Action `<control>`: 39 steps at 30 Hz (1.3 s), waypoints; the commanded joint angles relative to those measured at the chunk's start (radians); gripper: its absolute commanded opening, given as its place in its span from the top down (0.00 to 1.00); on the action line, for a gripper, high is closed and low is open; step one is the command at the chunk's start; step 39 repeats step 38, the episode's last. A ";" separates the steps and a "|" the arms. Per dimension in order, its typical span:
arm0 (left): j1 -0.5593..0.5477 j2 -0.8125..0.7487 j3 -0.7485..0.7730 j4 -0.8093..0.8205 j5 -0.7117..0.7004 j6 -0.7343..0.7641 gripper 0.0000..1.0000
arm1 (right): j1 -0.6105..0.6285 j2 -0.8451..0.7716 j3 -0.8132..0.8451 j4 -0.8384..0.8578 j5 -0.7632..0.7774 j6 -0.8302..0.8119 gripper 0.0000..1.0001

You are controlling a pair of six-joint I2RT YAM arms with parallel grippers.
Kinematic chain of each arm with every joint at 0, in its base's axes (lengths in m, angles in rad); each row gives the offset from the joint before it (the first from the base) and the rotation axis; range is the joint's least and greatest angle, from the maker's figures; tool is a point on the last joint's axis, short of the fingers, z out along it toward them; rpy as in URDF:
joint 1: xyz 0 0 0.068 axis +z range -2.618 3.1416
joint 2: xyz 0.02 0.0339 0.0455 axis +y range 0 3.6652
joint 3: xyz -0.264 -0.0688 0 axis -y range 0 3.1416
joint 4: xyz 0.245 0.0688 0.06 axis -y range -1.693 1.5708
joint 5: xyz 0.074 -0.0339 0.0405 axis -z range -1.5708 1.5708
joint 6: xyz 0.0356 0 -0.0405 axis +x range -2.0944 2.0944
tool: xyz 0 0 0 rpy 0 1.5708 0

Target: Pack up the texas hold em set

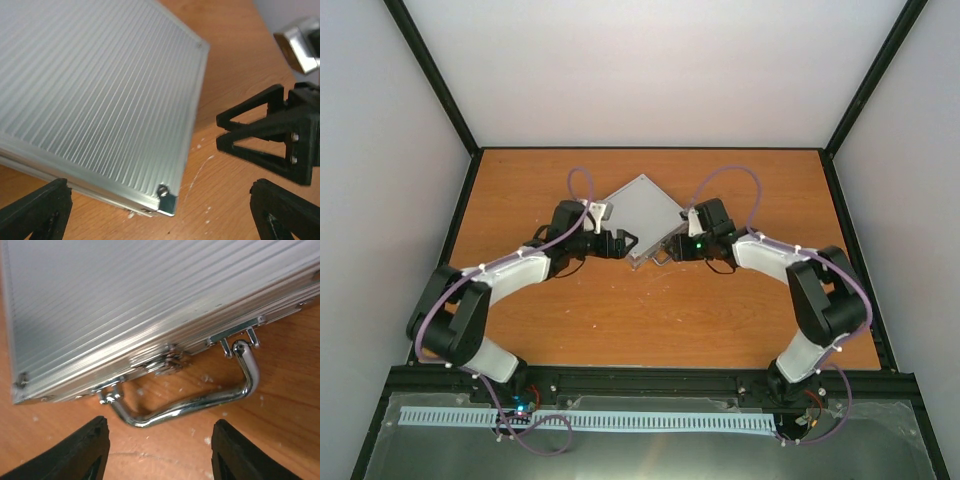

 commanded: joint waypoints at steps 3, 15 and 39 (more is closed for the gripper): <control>0.067 -0.148 0.085 -0.063 -0.028 0.072 0.00 | -0.021 -0.181 -0.042 -0.069 0.070 -0.071 0.25; 0.683 -0.192 -0.065 0.118 0.048 0.011 0.00 | -0.343 -0.287 -0.106 0.051 0.098 -0.086 0.08; 0.696 -0.204 -0.471 0.820 -0.262 0.256 0.00 | -0.538 -0.361 -0.655 1.070 0.356 -0.287 0.04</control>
